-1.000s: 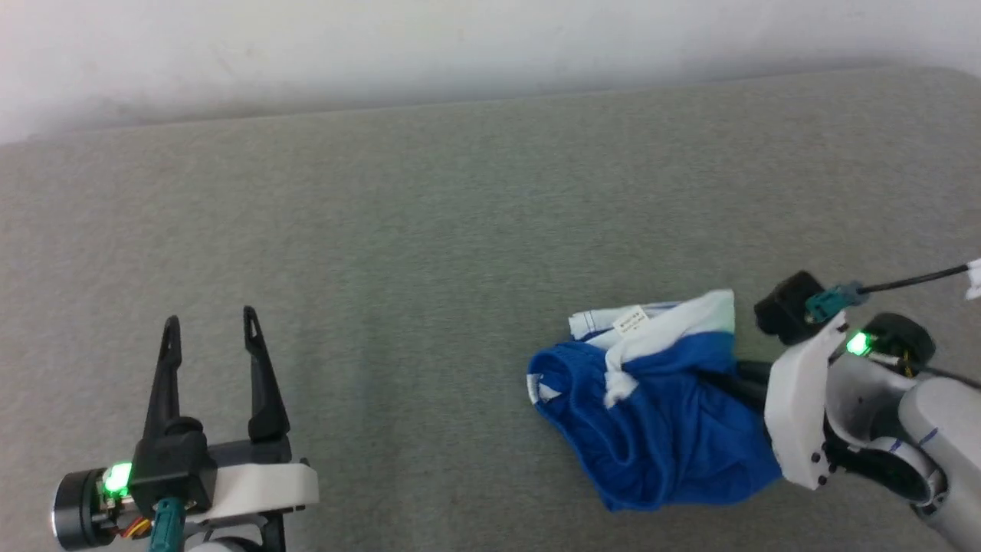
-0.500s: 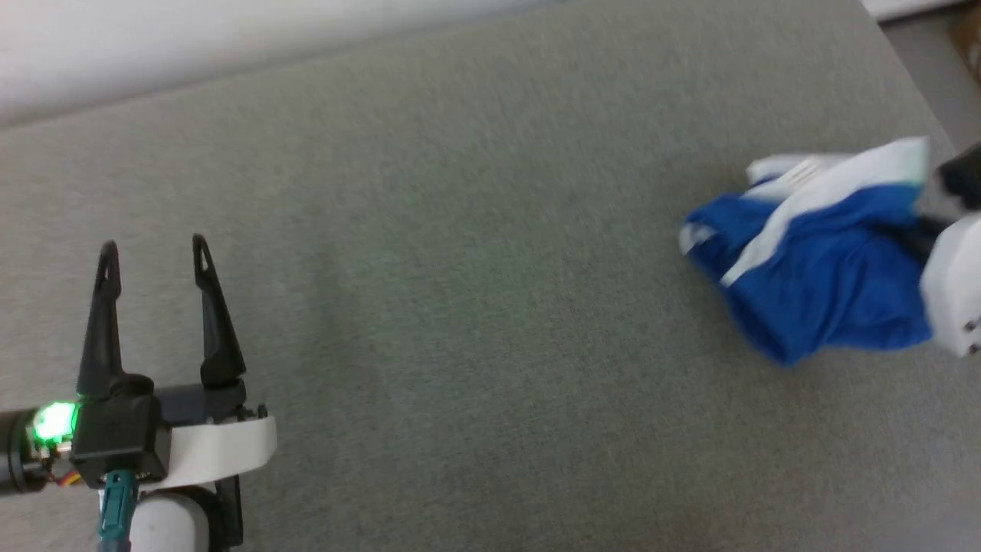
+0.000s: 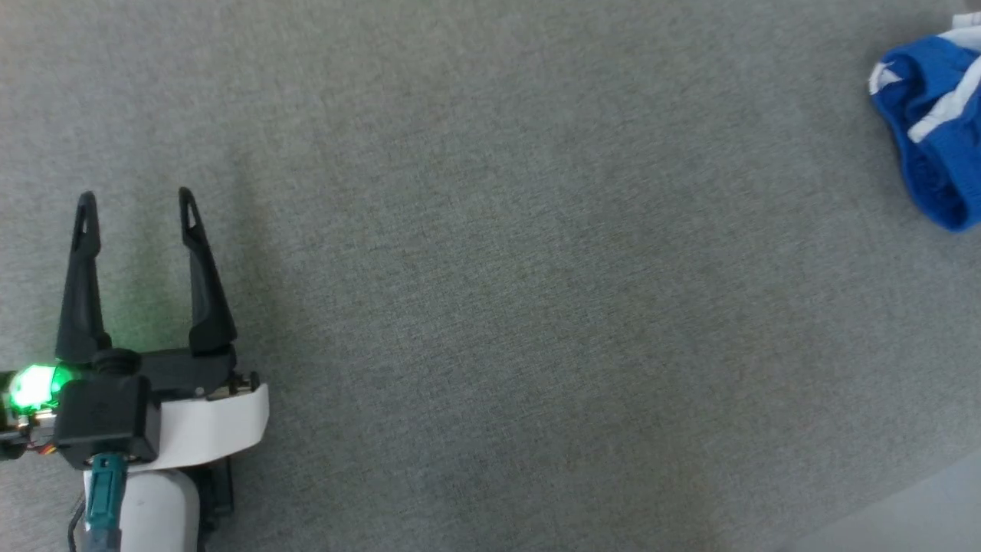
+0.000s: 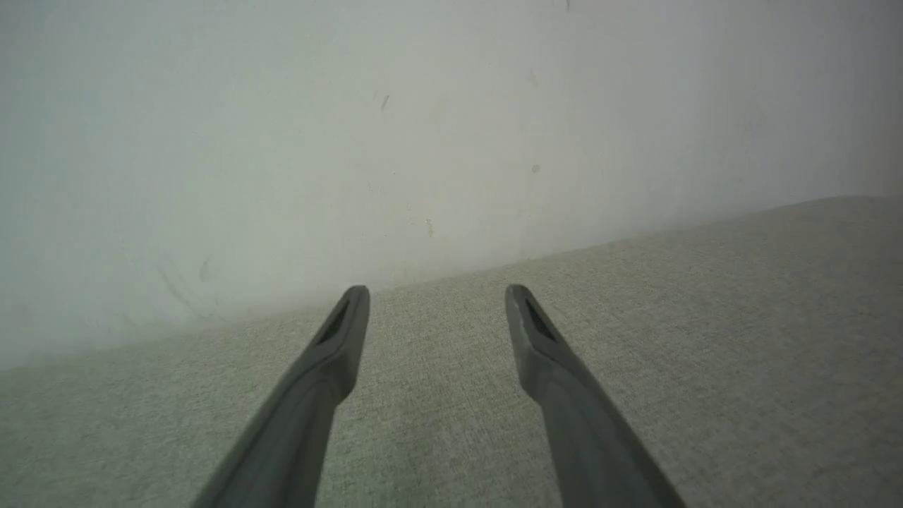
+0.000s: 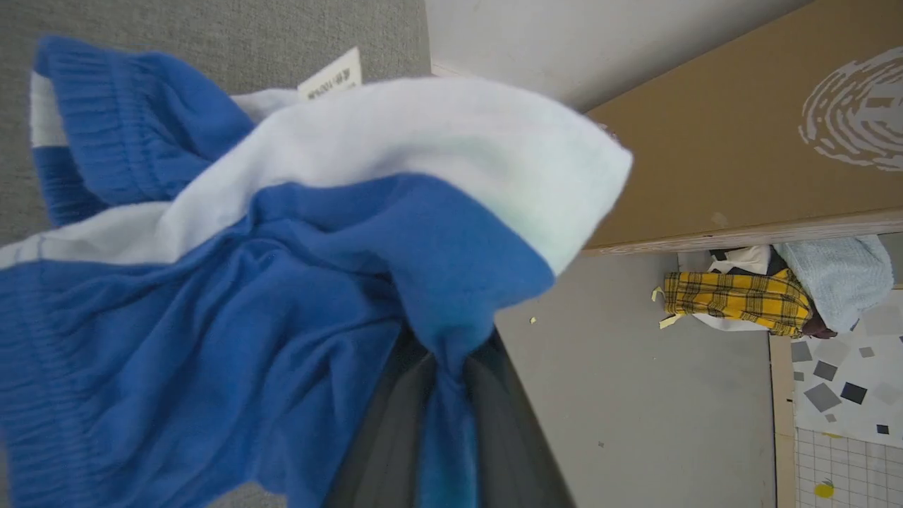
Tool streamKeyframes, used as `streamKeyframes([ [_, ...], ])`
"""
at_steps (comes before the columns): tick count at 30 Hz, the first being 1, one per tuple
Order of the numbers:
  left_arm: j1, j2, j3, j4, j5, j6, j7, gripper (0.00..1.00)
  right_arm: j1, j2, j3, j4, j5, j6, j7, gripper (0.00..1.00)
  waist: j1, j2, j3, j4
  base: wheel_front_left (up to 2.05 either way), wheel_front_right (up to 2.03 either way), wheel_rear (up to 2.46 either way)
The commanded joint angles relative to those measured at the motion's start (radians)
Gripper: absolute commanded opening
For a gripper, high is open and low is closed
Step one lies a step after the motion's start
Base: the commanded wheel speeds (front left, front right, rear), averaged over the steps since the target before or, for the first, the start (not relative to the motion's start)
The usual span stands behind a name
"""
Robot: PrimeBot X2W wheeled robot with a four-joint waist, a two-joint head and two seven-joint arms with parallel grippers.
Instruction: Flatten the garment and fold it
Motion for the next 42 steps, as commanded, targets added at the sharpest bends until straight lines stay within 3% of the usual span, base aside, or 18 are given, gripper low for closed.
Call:
streamKeyframes([
  [1,-0.023,0.004,-0.005,0.000,0.006,0.009,-0.005,1.00,-0.018,0.025,0.000,0.036,-0.005,-0.002,-0.024,0.00,-0.0003,0.0000,0.007,0.003,0.00,0.00,0.00],
  [2,-0.024,0.002,-0.008,0.002,0.003,0.013,-0.005,1.00,-0.022,0.033,-0.004,0.060,-0.004,-0.002,-0.036,0.42,-0.0003,0.0000,-0.002,0.006,0.00,0.00,0.00],
  [3,-0.022,0.000,-0.012,0.005,0.000,0.016,-0.005,1.00,-0.025,0.039,-0.006,0.080,-0.006,-0.002,-0.050,1.00,-0.0003,0.0000,-0.015,0.010,0.00,0.00,0.00],
  [7,-0.014,-0.011,-0.028,0.017,-0.009,0.024,-0.005,1.00,-0.039,0.034,-0.010,0.125,-0.031,-0.002,-0.109,1.00,-0.0003,0.0000,-0.072,0.027,0.00,0.00,0.00],
  [12,0.018,-0.027,-0.034,0.044,-0.035,0.032,-0.005,1.00,-0.083,0.023,-0.064,0.153,-0.113,-0.002,-0.278,1.00,-0.0003,0.0000,-0.183,0.057,0.00,0.00,0.00],
  [17,0.060,-0.047,-0.033,0.072,-0.052,0.035,-0.005,1.00,-0.096,0.071,-0.172,0.079,-0.208,-0.002,-0.365,1.00,-0.0003,0.0000,-0.281,0.096,0.00,0.00,0.00],
  [21,0.086,-0.063,-0.019,0.091,-0.066,0.036,-0.005,1.00,-0.015,0.152,-0.355,-0.147,-0.290,-0.002,-0.368,1.00,-0.0003,0.0000,-0.340,0.131,0.00,0.00,0.00],
  [25,0.104,-0.079,0.007,0.102,-0.078,0.033,-0.005,1.00,0.164,0.284,-0.524,-0.402,-0.370,-0.002,-0.369,1.00,-0.0003,0.0000,-0.395,0.173,0.00,0.00,0.00],
  [30,0.127,-0.091,0.025,0.092,-0.081,0.009,-0.005,1.00,0.369,0.444,-0.615,-0.645,-0.418,-0.002,-0.369,1.00,-0.0003,0.0000,-0.445,0.220,0.00,0.00,0.00],
  [35,0.152,-0.099,0.029,0.098,-0.081,-0.030,-0.005,1.00,0.548,0.559,-0.643,-0.743,-0.443,-0.002,-0.369,1.00,-0.0003,0.0000,-0.481,0.271,0.00,0.00,0.00],
  [42,0.190,-0.126,0.038,0.133,-0.097,-0.080,-0.005,1.00,0.770,0.671,-0.647,-0.723,-0.411,-0.002,-0.369,1.00,-0.0003,0.0000,-0.522,0.313,0.00,0.00,0.00],
])
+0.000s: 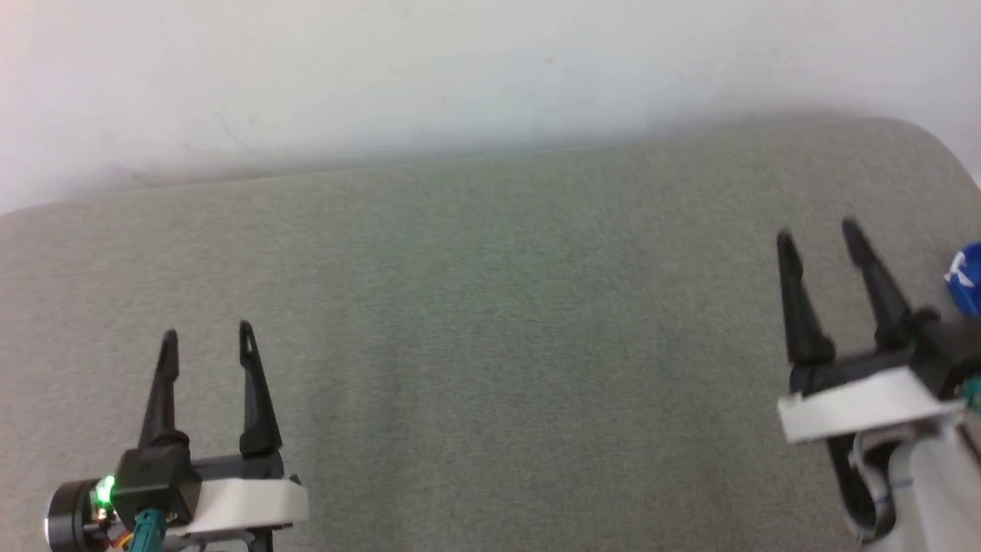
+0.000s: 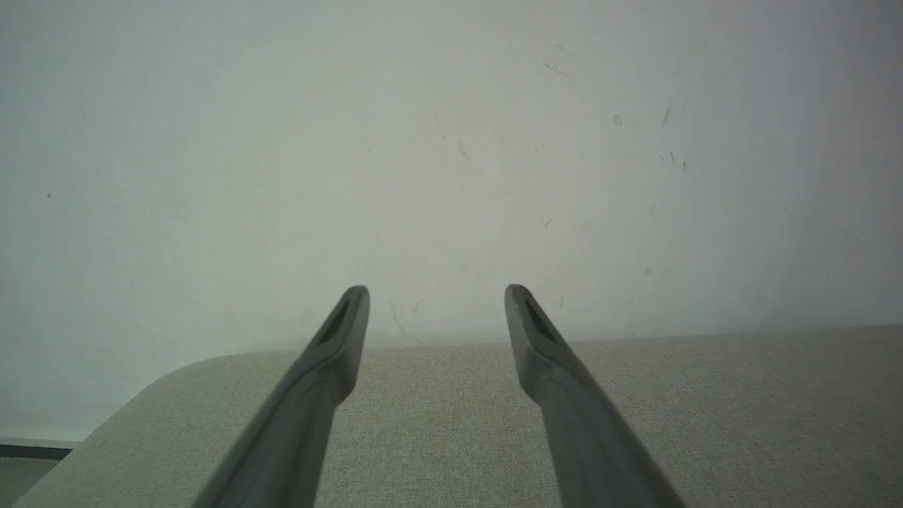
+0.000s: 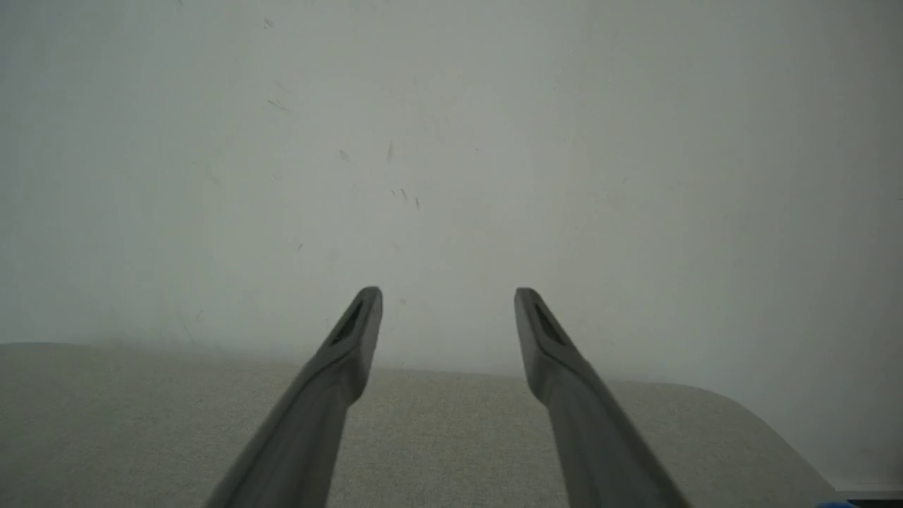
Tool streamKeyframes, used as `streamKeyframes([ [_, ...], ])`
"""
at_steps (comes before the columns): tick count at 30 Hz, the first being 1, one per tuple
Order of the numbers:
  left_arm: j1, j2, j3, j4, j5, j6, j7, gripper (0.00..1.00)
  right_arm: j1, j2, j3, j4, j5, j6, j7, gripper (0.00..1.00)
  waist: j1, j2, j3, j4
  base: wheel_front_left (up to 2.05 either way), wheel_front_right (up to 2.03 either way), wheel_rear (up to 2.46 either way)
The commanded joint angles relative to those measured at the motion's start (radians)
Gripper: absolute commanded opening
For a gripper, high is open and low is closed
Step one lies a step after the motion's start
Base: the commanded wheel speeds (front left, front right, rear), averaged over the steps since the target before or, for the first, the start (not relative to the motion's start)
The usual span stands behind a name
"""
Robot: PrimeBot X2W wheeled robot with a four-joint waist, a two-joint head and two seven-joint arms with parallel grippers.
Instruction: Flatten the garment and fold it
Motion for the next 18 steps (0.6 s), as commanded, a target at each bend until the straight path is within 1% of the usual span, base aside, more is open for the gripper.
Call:
streamKeyframes([
  [1,0.016,-0.008,0.006,0.008,-0.007,-0.014,-0.005,1.00,0.033,0.013,-0.005,-0.007,0.008,-0.002,-0.005,1.00,0.0002,0.0000,-0.043,0.042,0.00,0.00,0.00],
  [6,0.033,-0.026,0.014,0.031,-0.012,-0.048,-0.005,1.00,0.142,0.050,-0.017,-0.036,0.014,-0.002,-0.005,1.00,0.0002,0.0000,-0.054,0.054,0.00,0.00,0.00],
  [12,0.038,-0.042,0.032,0.052,-0.009,-0.071,-0.005,1.00,0.200,0.073,-0.040,-0.063,0.007,-0.002,-0.005,1.00,0.0002,0.0000,-0.057,0.055,0.00,0.00,0.00],
  [13,0.023,-0.038,0.027,0.048,-0.006,-0.068,0.001,0.00,0.191,0.068,-0.037,-0.056,0.006,0.000,0.001,0.00,0.0002,0.0000,-0.057,0.055,0.00,0.00,0.00],
  [18,0.021,-0.038,0.025,0.050,-0.005,-0.070,0.005,0.00,0.191,0.068,-0.035,-0.056,0.004,0.000,0.005,0.00,0.0002,0.0000,-0.058,0.056,0.00,0.00,0.00],
])
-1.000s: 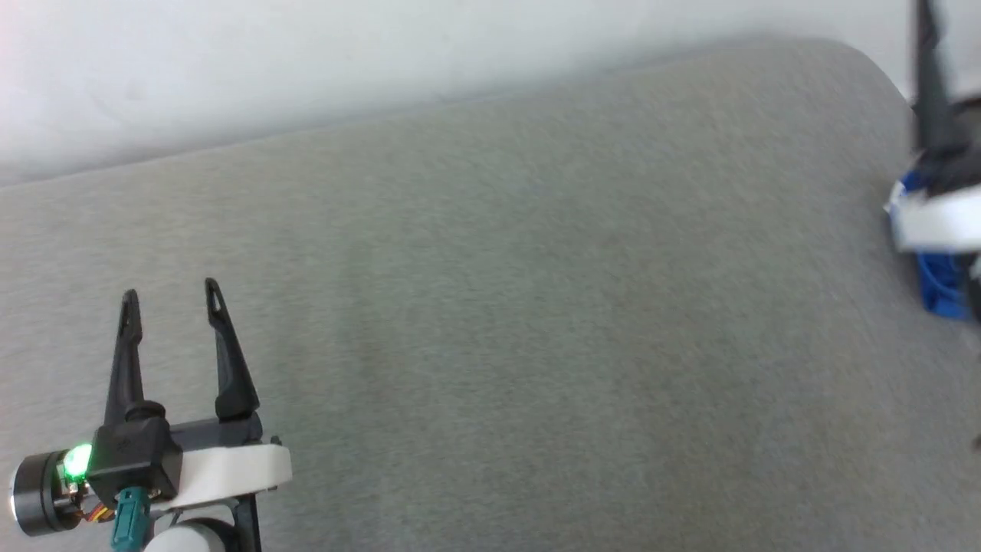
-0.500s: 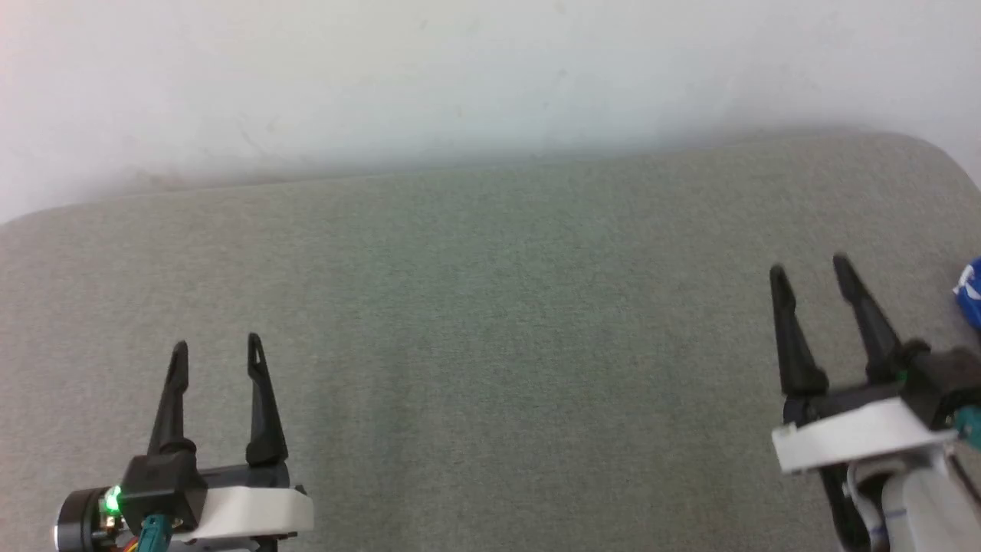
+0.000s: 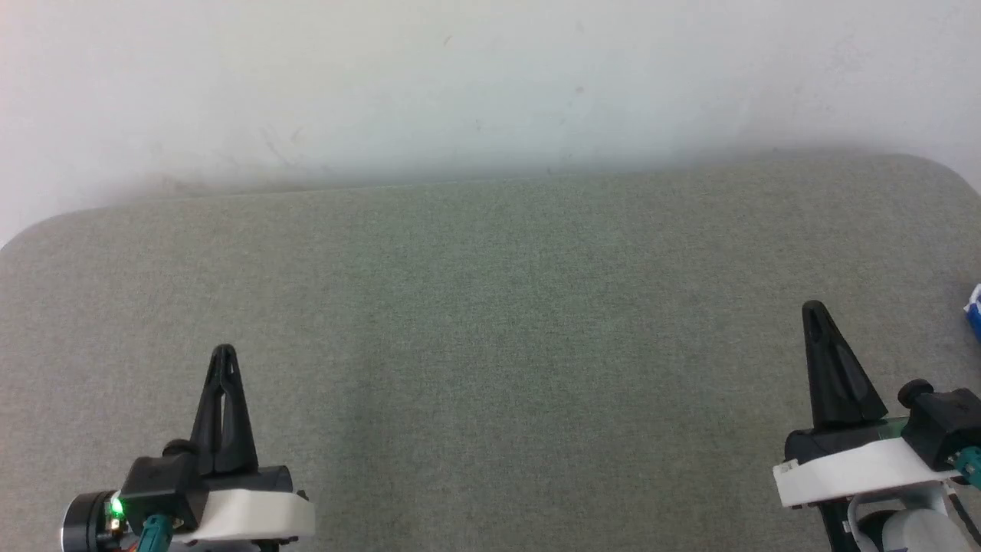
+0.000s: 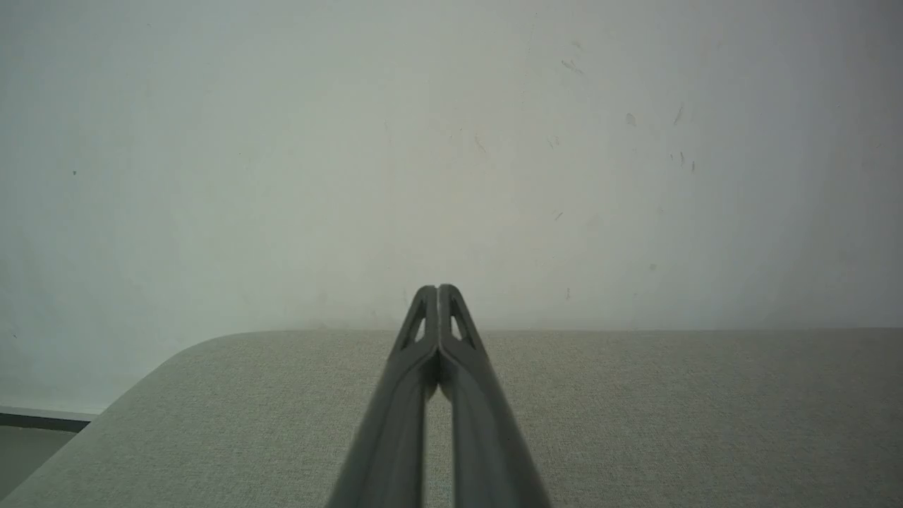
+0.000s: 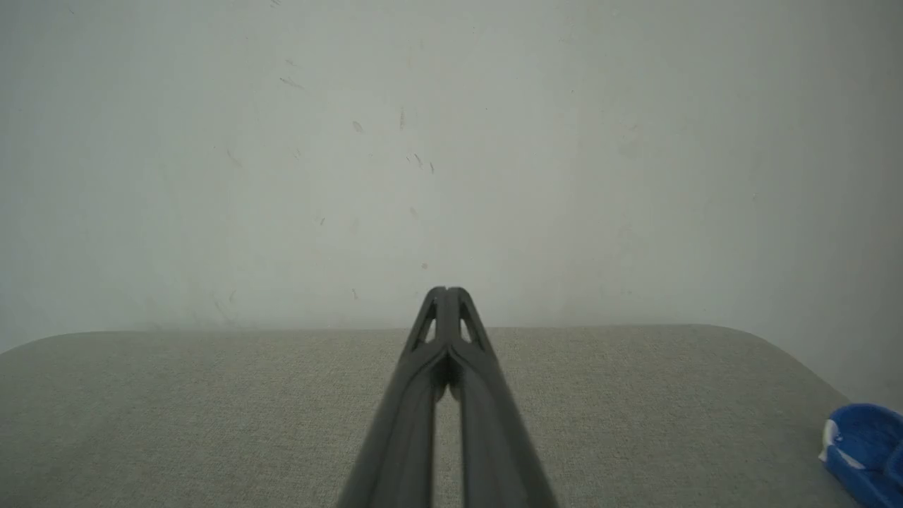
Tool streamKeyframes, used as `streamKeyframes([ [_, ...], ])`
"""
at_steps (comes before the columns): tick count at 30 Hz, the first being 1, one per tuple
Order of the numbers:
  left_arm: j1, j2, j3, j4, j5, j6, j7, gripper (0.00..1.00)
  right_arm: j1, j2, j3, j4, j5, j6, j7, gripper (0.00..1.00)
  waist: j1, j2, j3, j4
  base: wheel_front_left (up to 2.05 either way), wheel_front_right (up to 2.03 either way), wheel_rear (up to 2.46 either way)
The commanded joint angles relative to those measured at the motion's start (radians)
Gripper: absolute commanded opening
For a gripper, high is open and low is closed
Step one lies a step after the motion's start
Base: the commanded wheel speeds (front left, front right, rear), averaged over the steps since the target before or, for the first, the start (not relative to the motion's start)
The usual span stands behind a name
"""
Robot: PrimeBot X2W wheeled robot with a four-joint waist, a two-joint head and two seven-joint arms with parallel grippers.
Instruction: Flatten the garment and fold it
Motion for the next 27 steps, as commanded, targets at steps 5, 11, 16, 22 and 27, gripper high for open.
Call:
streamKeyframes([
  [5,-0.005,-0.002,-0.001,0.005,0.004,-0.006,0.014,0.00,0.000,0.002,0.001,-0.002,-0.009,0.000,0.014,0.00,0.0000,-0.0001,-0.002,0.000,0.00,0.00,0.00],
  [11,-0.009,-0.003,-0.003,0.010,0.007,-0.011,0.026,0.00,0.001,0.003,0.003,-0.003,-0.017,0.000,0.026,0.00,0.0000,-0.0001,-0.004,0.000,0.00,0.00,0.00],
  [16,-0.012,-0.005,-0.004,0.014,0.010,-0.015,0.036,0.00,0.001,0.004,0.004,-0.004,-0.024,0.000,0.036,0.00,0.0000,-0.0001,-0.006,0.000,0.00,0.00,0.00],
  [22,-0.016,-0.006,-0.005,0.019,0.013,-0.020,0.049,0.00,0.002,0.006,0.005,-0.005,-0.032,0.000,0.049,0.00,0.0000,-0.0001,-0.008,0.000,0.00,0.00,0.00],
  [27,-0.020,-0.008,-0.007,0.023,0.016,-0.024,0.059,0.00,0.002,0.007,0.007,-0.006,-0.039,0.000,0.059,0.00,0.0000,-0.0001,-0.010,0.001,0.00,0.00,0.00],
])
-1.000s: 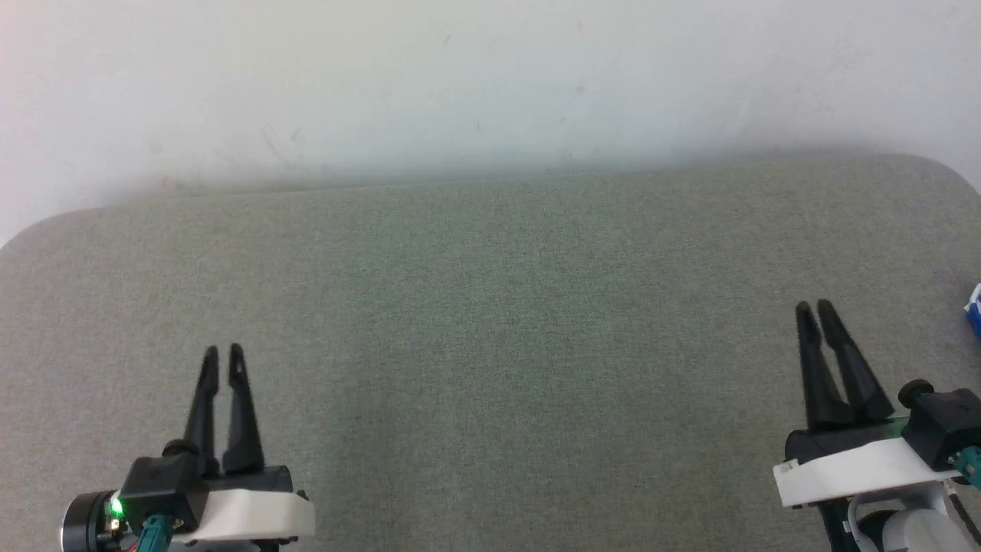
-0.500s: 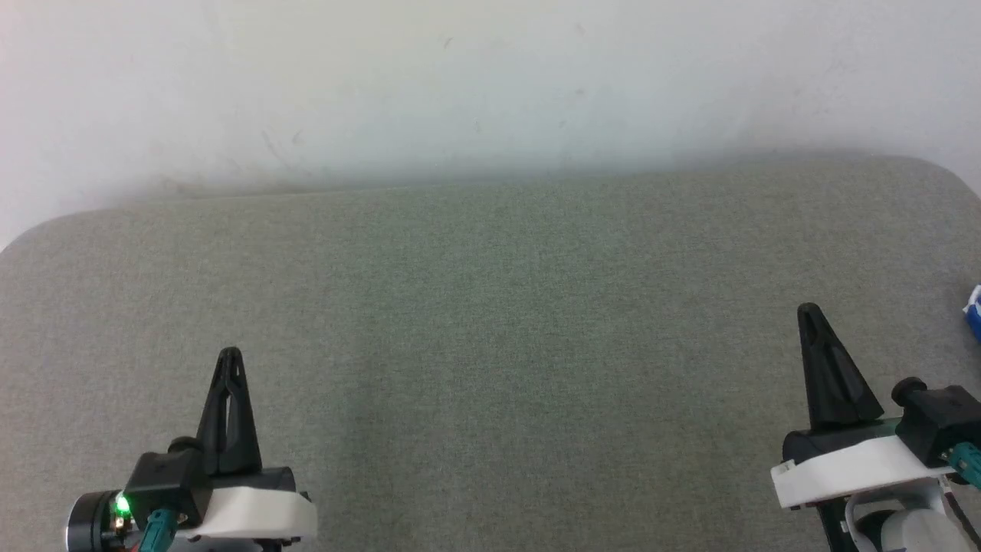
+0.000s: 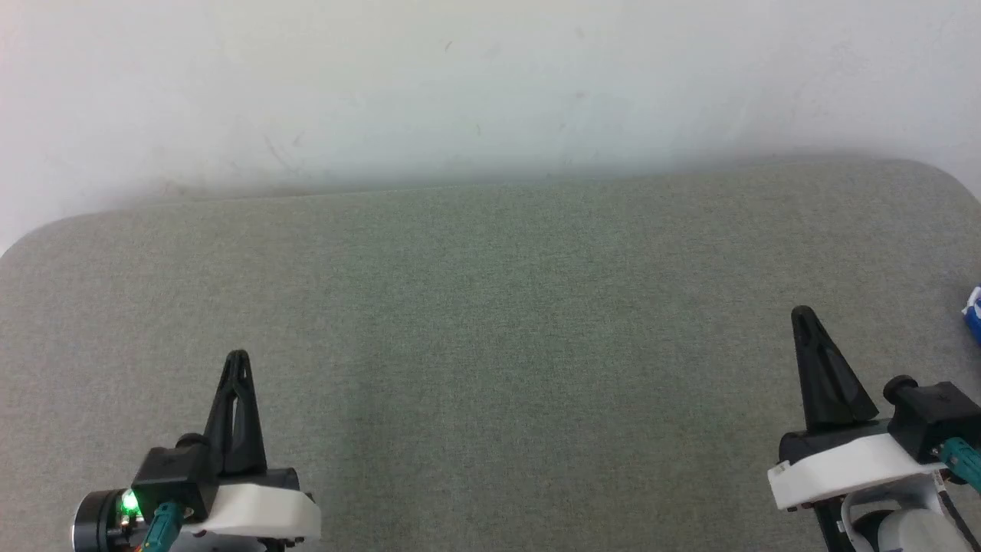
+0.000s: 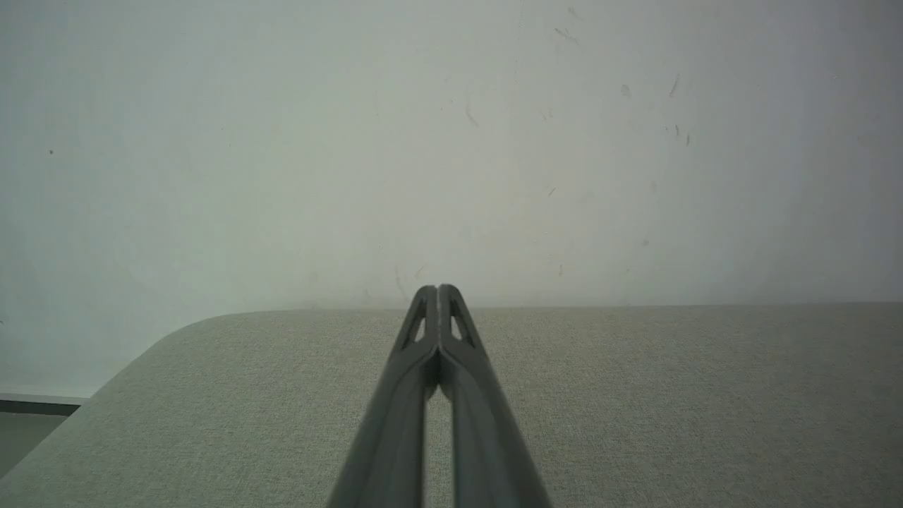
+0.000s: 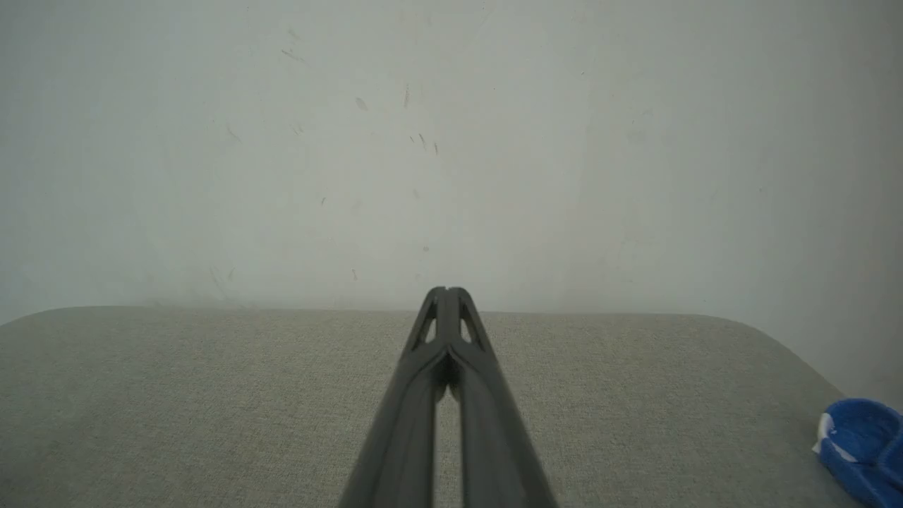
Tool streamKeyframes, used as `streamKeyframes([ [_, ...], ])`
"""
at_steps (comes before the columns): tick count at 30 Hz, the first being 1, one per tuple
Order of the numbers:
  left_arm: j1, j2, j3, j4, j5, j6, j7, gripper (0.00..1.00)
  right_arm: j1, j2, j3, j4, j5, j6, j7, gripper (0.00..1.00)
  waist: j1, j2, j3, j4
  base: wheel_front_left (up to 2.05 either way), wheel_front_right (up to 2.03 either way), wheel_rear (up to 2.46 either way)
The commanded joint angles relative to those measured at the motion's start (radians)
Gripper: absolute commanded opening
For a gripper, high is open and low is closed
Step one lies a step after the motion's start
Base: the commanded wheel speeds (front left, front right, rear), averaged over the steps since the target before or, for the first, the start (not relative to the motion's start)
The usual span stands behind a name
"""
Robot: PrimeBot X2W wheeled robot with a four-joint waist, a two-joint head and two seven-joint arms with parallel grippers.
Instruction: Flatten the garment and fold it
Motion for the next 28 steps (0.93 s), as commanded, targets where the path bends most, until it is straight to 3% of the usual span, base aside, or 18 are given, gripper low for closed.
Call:
streamKeyframes([
  [1,-0.015,-0.005,-0.003,0.005,0.008,-0.008,0.007,0.00,0.002,0.005,0.003,-0.005,-0.011,0.000,0.008,0.00,0.0000,0.0000,-0.001,0.000,0.00,0.00,0.00],
  [28,-0.033,-0.012,-0.009,0.025,0.023,-0.030,0.061,0.00,0.004,0.011,0.009,-0.011,-0.046,-0.001,0.061,0.00,0.0000,0.0000,-0.010,0.001,0.00,0.00,0.00],
])
